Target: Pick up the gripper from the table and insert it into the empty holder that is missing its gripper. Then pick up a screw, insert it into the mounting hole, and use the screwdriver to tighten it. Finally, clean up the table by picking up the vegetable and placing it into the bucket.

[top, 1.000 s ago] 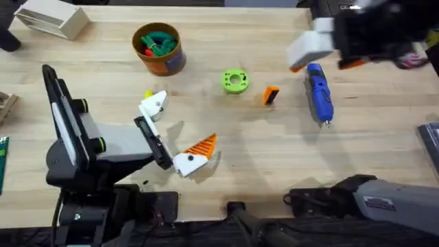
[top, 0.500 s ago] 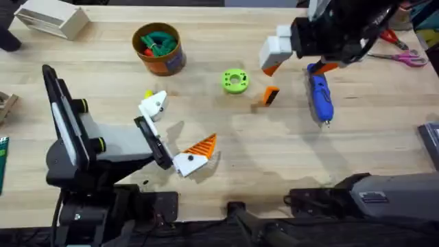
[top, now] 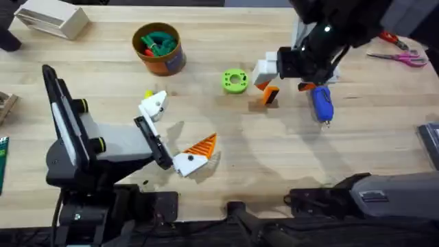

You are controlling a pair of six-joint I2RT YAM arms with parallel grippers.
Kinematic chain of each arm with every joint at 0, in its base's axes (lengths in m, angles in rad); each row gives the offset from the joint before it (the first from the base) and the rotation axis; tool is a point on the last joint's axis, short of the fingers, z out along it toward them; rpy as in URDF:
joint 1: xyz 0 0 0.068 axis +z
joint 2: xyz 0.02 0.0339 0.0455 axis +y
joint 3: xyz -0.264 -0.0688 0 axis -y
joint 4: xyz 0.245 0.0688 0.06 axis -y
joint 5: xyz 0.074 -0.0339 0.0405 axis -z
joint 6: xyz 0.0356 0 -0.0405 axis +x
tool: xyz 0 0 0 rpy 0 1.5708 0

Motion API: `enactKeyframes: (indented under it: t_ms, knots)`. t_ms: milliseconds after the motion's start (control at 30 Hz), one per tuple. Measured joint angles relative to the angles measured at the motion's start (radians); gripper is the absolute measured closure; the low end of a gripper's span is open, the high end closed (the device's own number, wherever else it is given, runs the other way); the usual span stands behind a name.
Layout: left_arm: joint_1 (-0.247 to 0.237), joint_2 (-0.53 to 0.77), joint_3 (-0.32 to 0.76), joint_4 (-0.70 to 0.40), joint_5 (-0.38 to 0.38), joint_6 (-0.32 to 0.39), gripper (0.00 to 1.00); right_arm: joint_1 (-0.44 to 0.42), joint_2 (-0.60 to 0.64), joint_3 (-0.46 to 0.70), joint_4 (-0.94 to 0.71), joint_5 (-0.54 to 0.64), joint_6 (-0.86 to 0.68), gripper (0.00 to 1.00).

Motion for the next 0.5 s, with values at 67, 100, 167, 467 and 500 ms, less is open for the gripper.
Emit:
enactKeyframes:
  t_ms: [67,100,167,467,500]
  knots:
    - [0.000,0.000,0.000,0.000,0.000,0.000,0.015,-0.007,0.027,-0.002,0.031,0.000,-0.047,0.013]
    - [0.000,0.000,0.000,0.000,0.000,0.000,0.015,-0.011,0.036,-0.002,0.031,0.000,-0.055,0.014]
    - [0.000,0.000,0.000,0.000,0.000,0.000,0.016,-0.013,0.058,-0.002,0.031,0.000,-0.064,0.014]
    - [0.000,0.000,0.000,0.000,0.000,0.000,0.015,-0.016,0.154,-0.002,0.078,0.000,-0.075,0.059]
    - [0.000,0.000,0.000,0.000,0.000,0.000,0.015,-0.016,0.157,-0.002,0.079,0.000,-0.076,0.064]
